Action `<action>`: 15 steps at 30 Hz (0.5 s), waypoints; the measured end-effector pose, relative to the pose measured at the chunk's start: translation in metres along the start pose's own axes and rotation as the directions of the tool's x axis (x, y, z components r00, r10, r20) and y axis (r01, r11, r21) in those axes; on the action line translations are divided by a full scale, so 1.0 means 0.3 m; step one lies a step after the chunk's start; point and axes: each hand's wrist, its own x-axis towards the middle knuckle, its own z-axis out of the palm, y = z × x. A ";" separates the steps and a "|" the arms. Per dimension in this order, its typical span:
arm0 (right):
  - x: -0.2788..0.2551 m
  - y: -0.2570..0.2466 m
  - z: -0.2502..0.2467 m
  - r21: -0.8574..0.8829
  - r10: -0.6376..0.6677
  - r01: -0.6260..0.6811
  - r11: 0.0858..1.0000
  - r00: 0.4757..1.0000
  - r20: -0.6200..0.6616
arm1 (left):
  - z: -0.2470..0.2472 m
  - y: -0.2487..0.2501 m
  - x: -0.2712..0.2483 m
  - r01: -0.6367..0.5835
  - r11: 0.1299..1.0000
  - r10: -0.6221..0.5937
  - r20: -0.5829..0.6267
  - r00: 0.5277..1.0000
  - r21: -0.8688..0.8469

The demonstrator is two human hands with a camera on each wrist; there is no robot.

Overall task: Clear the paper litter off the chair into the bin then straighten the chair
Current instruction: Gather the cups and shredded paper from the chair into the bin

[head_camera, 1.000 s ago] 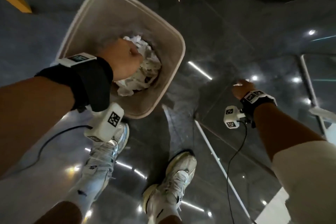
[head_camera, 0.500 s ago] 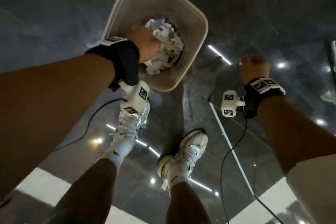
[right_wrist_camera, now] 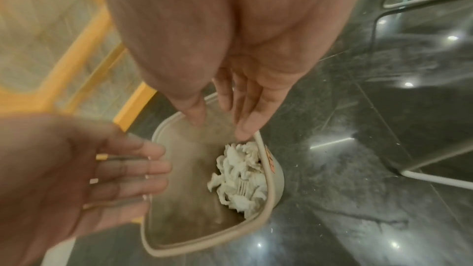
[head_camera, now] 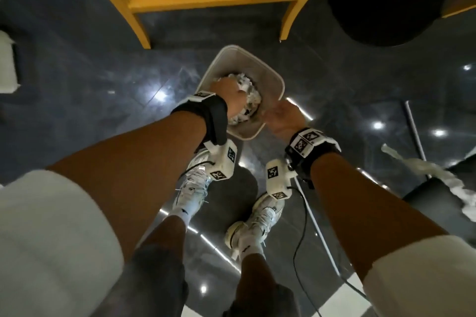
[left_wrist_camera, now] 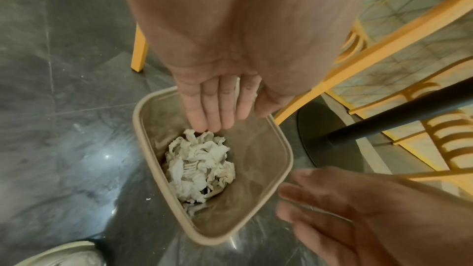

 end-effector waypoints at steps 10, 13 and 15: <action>-0.564 0.254 -0.320 0.600 0.291 -0.088 0.795 0.924 -0.249 | 0.034 0.269 -0.356 -0.222 0.948 0.205 0.098 0.974 0.228; -0.706 0.398 -0.434 0.682 0.380 -0.041 0.730 0.854 -0.356 | 0.129 0.453 -0.459 -0.310 0.922 0.277 0.162 0.947 0.232; -0.796 0.530 -0.498 0.677 0.415 -0.005 0.736 0.793 -0.445 | 0.218 0.576 -0.516 -0.370 0.895 0.326 0.199 0.924 0.248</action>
